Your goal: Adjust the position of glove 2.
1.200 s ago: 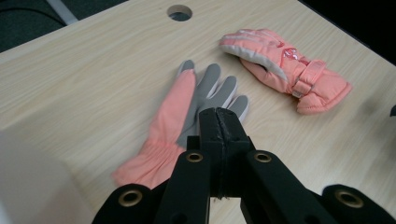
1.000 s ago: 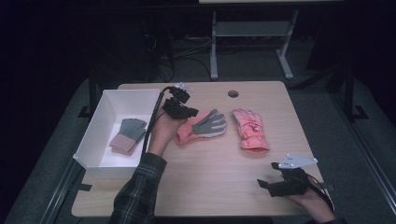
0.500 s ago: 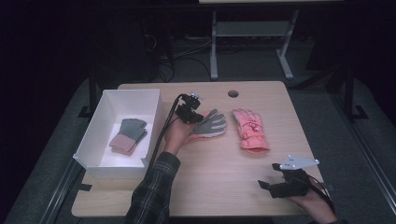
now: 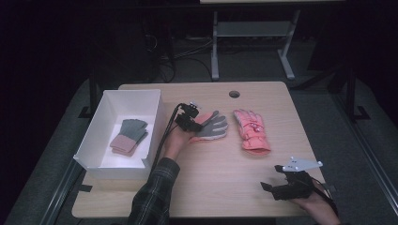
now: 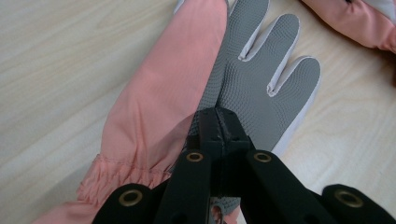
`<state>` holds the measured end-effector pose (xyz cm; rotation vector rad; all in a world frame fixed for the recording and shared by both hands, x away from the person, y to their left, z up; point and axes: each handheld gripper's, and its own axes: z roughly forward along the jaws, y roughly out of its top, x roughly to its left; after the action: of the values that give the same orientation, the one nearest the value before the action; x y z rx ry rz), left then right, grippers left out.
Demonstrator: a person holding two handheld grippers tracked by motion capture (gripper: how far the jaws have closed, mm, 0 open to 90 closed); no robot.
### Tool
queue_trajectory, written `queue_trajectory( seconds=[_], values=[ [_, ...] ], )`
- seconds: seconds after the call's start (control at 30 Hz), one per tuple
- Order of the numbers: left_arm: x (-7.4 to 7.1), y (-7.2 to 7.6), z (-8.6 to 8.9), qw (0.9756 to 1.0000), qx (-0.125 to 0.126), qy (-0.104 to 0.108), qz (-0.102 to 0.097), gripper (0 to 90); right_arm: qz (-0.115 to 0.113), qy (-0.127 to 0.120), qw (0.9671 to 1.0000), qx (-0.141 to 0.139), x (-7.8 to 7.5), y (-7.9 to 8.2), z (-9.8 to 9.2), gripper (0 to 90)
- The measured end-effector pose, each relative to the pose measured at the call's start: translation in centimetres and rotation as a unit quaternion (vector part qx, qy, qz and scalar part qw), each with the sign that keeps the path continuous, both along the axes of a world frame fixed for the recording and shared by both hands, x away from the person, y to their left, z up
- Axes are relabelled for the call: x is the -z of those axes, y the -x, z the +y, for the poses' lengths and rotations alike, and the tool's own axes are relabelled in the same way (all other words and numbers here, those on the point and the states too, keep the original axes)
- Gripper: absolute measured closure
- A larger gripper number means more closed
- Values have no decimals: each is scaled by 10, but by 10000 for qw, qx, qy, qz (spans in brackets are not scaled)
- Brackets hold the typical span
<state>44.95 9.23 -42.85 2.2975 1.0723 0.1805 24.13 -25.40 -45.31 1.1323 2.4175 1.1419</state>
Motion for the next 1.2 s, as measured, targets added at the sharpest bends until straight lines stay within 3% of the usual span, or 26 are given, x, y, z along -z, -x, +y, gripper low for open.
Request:
queue_trajectory(
  seconds=[0.2,0.5,0.6,0.83,1.0,1.2],
  values=[
    [1,16,-1,10000,73,50,41,898,-8,-5,10000,12,0,0,-1,136],
    [0,51,-9,9983,513,186,204,898,-5,7,10000,15,0,0,0,136],
    [1,62,-12,9973,696,158,165,898,-11,18,10000,20,-1,1,0,136],
    [-1,89,-18,9941,1049,191,217,898,-10,15,10000,25,0,0,0,136],
    [-2,110,-22,9892,1435,135,257,898,-21,33,10000,22,0,0,0,136],
    [-2,132,-25,9861,1627,251,220,897,-14,37,10000,19,0,0,1,137]
  ],
)
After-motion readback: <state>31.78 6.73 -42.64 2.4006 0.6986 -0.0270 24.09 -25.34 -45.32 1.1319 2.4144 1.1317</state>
